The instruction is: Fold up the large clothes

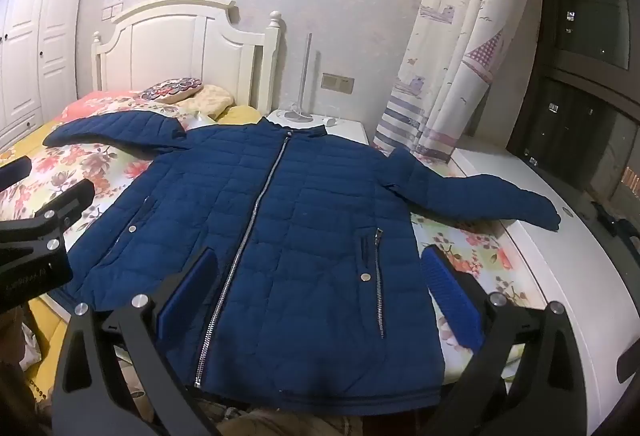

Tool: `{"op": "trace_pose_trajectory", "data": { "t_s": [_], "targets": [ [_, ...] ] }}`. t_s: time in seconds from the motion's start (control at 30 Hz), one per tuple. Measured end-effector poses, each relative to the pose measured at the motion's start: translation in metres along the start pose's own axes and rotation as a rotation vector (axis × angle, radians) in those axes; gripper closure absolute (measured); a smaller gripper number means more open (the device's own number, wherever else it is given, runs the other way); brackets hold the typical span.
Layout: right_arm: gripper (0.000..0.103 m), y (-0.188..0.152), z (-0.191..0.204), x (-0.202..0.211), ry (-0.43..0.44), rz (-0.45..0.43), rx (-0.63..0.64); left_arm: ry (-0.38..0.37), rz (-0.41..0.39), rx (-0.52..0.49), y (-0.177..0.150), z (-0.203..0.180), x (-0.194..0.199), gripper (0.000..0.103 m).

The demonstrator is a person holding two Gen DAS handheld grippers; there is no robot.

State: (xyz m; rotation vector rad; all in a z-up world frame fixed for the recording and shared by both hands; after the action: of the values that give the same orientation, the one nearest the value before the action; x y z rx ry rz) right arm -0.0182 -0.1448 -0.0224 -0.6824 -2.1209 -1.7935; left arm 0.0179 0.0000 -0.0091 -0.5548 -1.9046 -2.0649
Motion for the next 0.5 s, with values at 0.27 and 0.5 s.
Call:
{"op": "trace_pose_trajectory", "data": {
  "t_s": [0.27,0.5],
  "targets": [
    [0.002,-0.0008,0.003,-0.0001,-0.001,0.012,0.008,0.0,0.001,-0.002,-0.0048,0.0076,-0.0007,0.004],
    [0.002,-0.0004,0.0043,0.0005,0.0,0.012,0.009,0.004,0.005,0.006,-0.0046,0.008,-0.0028,0.004]
  ]
}}
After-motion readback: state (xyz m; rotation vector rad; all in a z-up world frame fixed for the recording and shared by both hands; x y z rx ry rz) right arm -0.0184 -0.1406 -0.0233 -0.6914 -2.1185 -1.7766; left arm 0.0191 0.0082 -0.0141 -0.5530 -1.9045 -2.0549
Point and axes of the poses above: each gripper's, at about its wrist camera, not at the fingertips, and x roughly against the way its jaws point, z to its left, y to its top, the point moved 2 cm from there along -x, roughly the way its jaws point, and after that the axes turned 3 degrees about -y, right-handed, at the moved point
